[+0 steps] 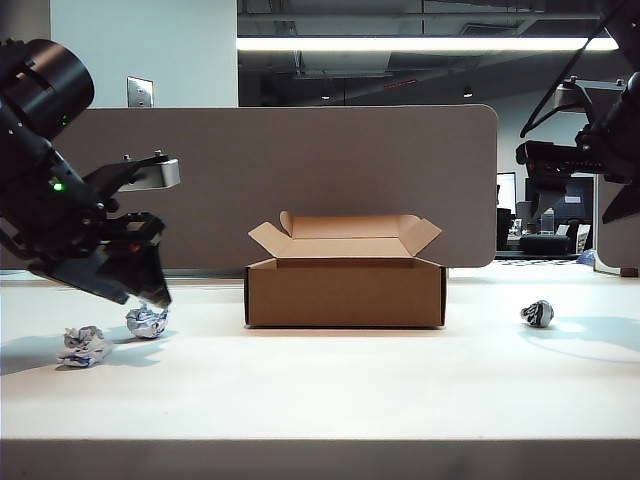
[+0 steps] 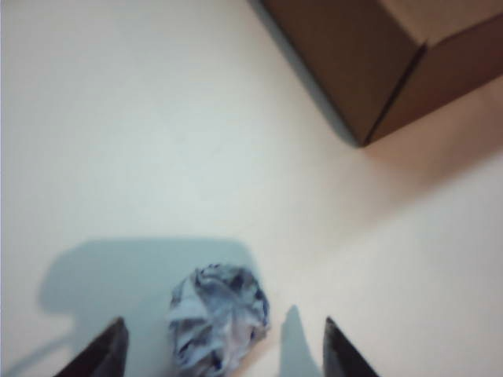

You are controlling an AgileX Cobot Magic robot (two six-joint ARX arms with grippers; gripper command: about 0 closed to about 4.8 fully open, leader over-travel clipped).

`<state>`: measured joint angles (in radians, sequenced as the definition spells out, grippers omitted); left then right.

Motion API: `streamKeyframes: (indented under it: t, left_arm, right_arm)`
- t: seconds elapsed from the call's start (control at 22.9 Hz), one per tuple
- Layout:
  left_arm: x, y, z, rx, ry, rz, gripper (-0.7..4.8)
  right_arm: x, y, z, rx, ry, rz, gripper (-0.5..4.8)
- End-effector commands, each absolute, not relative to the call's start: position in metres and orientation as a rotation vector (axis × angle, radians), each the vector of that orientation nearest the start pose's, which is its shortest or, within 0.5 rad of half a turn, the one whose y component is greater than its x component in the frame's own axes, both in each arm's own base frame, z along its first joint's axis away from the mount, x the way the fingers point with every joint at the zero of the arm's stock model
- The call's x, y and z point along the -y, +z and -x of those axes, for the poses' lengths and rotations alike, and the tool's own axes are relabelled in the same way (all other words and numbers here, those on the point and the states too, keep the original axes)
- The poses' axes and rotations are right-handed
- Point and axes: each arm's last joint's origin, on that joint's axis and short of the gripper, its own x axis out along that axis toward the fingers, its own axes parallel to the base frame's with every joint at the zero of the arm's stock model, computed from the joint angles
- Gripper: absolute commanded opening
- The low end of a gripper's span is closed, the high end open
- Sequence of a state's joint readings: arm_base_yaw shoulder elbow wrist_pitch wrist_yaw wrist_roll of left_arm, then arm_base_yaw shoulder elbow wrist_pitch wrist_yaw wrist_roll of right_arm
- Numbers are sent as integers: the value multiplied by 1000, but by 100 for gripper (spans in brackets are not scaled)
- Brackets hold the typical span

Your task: Pick up all the paper balls on the table and put them in the paper box.

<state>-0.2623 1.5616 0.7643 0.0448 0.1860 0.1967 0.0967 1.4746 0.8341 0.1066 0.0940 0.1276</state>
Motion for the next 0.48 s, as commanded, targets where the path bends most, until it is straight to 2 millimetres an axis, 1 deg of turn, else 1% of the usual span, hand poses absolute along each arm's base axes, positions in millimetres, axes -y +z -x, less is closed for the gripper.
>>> streamKeyframes:
  t: [0.04, 0.09, 0.13, 0.22, 0.26, 0.48]
  left_arm:
    - [86, 172, -296, -660, -501, -177, 315]
    - [86, 173, -297, -651, -500, -177, 316]
    - [87, 174, -299, -645, -499, -176, 329]
    - [88, 175, -303, -642, -493, -169, 390]
    - [88, 176, -305, -644, -492, -165, 404]
    - [95, 177, -321, -697, -498, -168, 404]
  right_arm:
    - [-28, 221, -314, -491, -29, -85, 424]
    - [-28, 219, -315, -492, -28, -87, 424]
    - [-28, 217, -316, -494, -28, -90, 424]
    - [-29, 214, -318, -502, -26, -93, 424]
    - [-29, 213, -318, -507, -27, -95, 424]
    - [-29, 207, -321, -519, -30, -105, 424]
